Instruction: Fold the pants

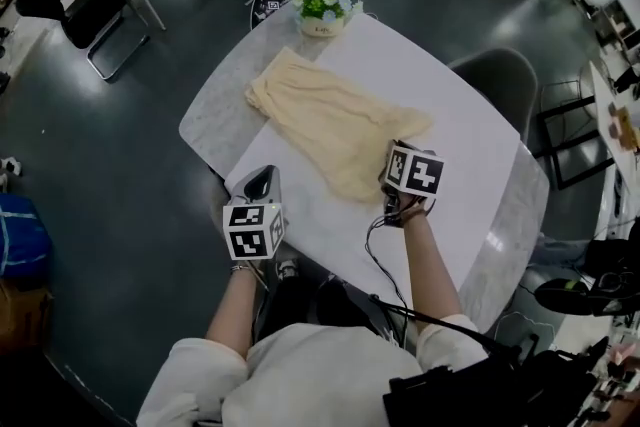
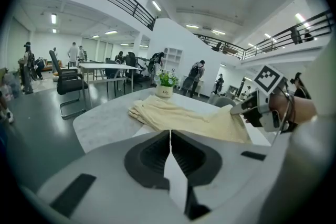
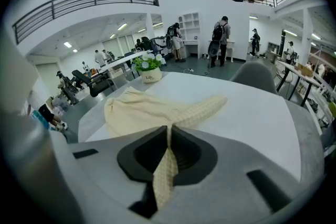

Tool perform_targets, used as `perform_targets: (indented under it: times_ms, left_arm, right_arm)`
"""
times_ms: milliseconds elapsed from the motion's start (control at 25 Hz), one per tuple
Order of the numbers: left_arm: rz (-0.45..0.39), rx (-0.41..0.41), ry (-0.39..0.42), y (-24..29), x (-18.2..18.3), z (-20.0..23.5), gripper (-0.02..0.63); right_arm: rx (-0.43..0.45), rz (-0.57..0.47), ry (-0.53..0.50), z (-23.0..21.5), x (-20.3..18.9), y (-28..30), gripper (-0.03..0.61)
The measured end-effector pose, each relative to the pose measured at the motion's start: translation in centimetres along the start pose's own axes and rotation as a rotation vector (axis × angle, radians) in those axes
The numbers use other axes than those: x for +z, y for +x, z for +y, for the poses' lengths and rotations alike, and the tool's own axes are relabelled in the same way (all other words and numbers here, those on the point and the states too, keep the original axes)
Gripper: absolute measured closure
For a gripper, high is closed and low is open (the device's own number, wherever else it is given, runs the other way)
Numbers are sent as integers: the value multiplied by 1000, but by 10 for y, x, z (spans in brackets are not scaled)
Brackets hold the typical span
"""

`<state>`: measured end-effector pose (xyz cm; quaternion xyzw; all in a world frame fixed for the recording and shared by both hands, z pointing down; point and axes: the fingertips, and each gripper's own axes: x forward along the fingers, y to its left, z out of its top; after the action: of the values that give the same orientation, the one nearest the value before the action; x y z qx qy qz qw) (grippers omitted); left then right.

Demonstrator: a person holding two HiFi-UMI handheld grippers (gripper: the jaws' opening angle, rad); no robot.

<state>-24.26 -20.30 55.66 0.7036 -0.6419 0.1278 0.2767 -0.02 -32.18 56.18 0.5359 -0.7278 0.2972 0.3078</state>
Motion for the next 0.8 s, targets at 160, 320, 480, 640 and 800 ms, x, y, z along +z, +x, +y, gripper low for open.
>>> perform_targets:
  times_ms: [160, 320, 480, 640, 800]
  left_arm:
    - [-17, 10, -16, -11, 12, 22, 600]
    - [-43, 19, -37, -18, 25, 41, 600]
    - [-58, 24, -53, -25, 36, 65, 600]
    - [-68, 30, -64, -30, 44, 89, 600]
    - [-77, 39, -70, -31, 54, 114, 600]
  right_arm:
    - [3, 2, -65, 31, 19, -2, 561]
    - [7, -3, -105, 59, 42, 0, 561]
    - [12, 3, -134, 93, 63, 7, 561]
    - [19, 5, -166, 125, 80, 17, 561]
    - [30, 7, -191, 158, 98, 34, 561]
